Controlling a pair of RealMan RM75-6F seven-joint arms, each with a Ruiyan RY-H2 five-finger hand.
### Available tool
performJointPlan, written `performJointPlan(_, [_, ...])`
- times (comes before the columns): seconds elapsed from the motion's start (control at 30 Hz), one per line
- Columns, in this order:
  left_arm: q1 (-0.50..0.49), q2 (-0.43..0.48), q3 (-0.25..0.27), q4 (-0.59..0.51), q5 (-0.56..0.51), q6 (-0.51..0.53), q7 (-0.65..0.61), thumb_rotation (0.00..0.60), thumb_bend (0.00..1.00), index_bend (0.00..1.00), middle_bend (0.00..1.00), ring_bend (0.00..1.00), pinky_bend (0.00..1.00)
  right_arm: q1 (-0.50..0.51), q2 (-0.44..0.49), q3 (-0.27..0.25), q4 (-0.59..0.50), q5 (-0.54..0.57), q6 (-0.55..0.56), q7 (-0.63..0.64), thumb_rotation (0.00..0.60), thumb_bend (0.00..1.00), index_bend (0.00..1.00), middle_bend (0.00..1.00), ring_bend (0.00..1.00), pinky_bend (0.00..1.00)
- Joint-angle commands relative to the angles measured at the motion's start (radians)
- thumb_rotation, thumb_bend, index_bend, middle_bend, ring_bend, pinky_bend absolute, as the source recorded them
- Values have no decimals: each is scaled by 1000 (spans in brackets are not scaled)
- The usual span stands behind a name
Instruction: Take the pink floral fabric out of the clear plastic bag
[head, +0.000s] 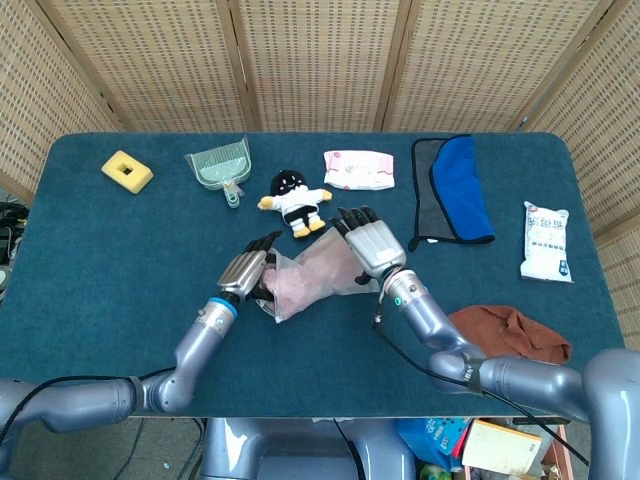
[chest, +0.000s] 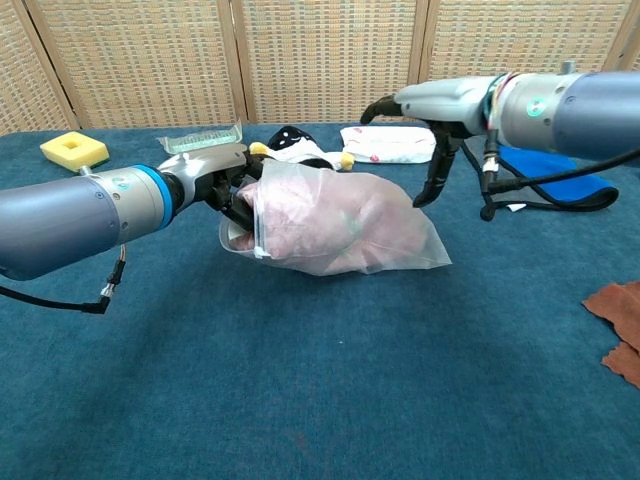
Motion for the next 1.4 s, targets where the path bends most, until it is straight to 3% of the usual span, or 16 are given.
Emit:
performJointPlan(0.03, [-3,-18,-19,19,-16,-7,-14,600,471,726,0,0,0,-101,65,-26,-77,-80,147,49,600,31,34,0,0,0])
performJointPlan(0.23, [-8,11,-33,-5,9,-1,1,600,471,731,0,0,0,-241,116,-93,-127,-215,287,159,600,25,116,5,7,0])
performJointPlan(0.3, [-12,45,-29,-32,37,-13,16,600,471,731,0,0,0,-277,129,-121,-116,-261,321,182,600,26,116,58,78,30])
performJointPlan(0.4, [-10,115,-19,-88,113,-35,21,600,470,733,0,0,0,-325,128,-162,-71,-335,366,208,600,26,116,283,312,287])
performJointPlan(0.47, [-3,153,-17,-123,154,-25,24,600,470,733,0,0,0,-348,119,-178,-47,-360,377,227,600,26,116,455,474,514])
performJointPlan(0.57, [3,194,-27,-165,166,-9,29,600,470,733,0,0,0,-367,95,-187,-14,-383,380,245,600,25,123,581,593,742])
performJointPlan(0.77, [-3,215,-61,-191,73,-9,19,600,470,733,0,0,0,-390,27,-188,48,-406,384,244,600,26,304,720,742,983])
performJointPlan(0.93, [-20,217,-96,-205,-10,-20,-5,600,471,733,0,0,0,-423,-15,-195,50,-431,410,225,600,26,436,778,801,1000])
performJointPlan(1.23, [-43,192,-118,-239,-106,-3,-22,600,477,736,0,0,0,-440,-53,-171,-33,-352,361,136,600,27,439,783,806,1000])
performJointPlan(1.4, [-61,149,-155,-246,-166,35,-48,600,499,742,0,0,0,-433,-101,-125,-55,-289,353,72,600,26,439,783,806,1000])
